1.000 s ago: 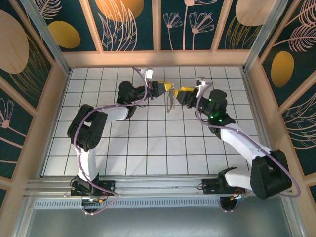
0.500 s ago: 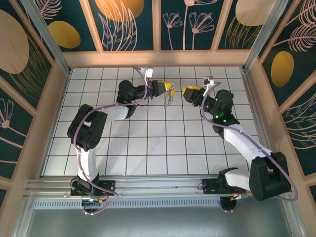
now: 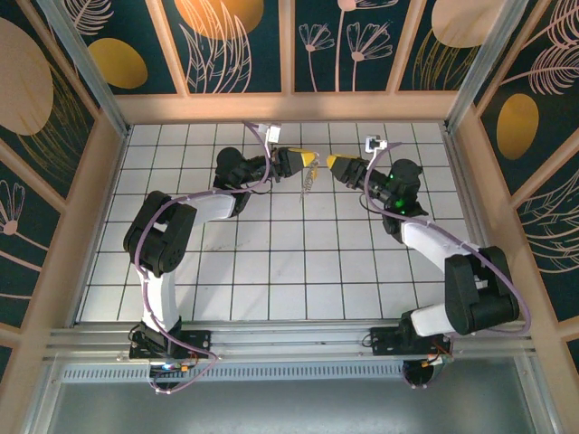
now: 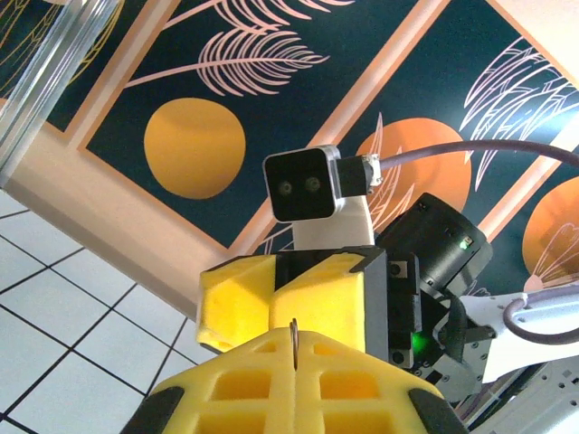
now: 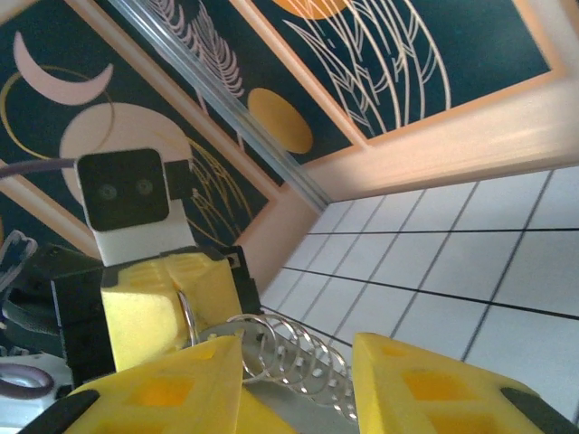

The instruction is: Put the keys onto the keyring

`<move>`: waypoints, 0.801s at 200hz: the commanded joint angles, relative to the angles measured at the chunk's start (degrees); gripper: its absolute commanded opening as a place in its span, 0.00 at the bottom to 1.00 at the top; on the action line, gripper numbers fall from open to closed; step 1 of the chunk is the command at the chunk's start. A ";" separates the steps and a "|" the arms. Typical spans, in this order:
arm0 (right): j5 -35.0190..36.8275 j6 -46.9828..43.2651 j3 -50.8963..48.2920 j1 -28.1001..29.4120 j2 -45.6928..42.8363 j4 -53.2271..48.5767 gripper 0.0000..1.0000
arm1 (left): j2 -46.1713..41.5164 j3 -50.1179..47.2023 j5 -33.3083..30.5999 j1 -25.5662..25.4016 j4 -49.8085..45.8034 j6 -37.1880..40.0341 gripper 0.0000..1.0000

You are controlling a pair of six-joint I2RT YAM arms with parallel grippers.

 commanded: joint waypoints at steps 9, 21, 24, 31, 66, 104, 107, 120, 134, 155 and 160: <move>-3.24 5.64 0.49 0.62 1.55 10.44 0.37 | -0.21 -0.27 -0.05 -0.16 4.14 -0.90 0.00; -2.94 5.73 0.22 1.46 1.78 11.05 0.37 | -0.08 -0.27 -0.12 -0.16 4.31 -1.03 0.00; -2.94 5.64 0.26 1.68 1.77 11.05 0.37 | -0.12 -0.27 -0.16 -0.16 4.35 -1.05 0.00; -2.72 5.46 0.10 2.17 1.66 11.05 0.36 | -0.02 -0.27 -0.24 -0.16 4.36 -1.09 0.00; -1.42 4.93 -1.05 3.14 0.29 11.05 0.35 | 0.03 -0.10 -0.34 -0.16 4.09 -1.08 0.00; -0.92 4.94 -1.63 3.33 -0.61 11.23 0.35 | 0.61 0.39 -0.43 -0.16 4.48 -1.53 0.00; -0.86 4.97 -1.63 3.42 -0.63 11.22 0.35 | 0.68 0.43 -0.51 -0.17 4.57 -1.59 0.00; -0.74 4.94 -1.47 3.68 -0.37 11.47 0.35 | 0.79 0.43 -0.47 -0.24 5.12 -2.06 0.00; -0.44 5.08 -1.37 4.05 0.19 12.18 0.35 | 0.85 0.36 -0.35 -0.21 5.23 -2.29 0.00; -0.18 6.05 -1.40 4.06 0.95 13.88 0.34 | 0.29 -0.18 -0.34 -0.20 5.74 -2.19 0.00; -0.13 6.14 -1.38 3.99 1.00 14.00 0.33 | 0.26 -0.27 -0.42 -0.25 5.89 -2.21 0.00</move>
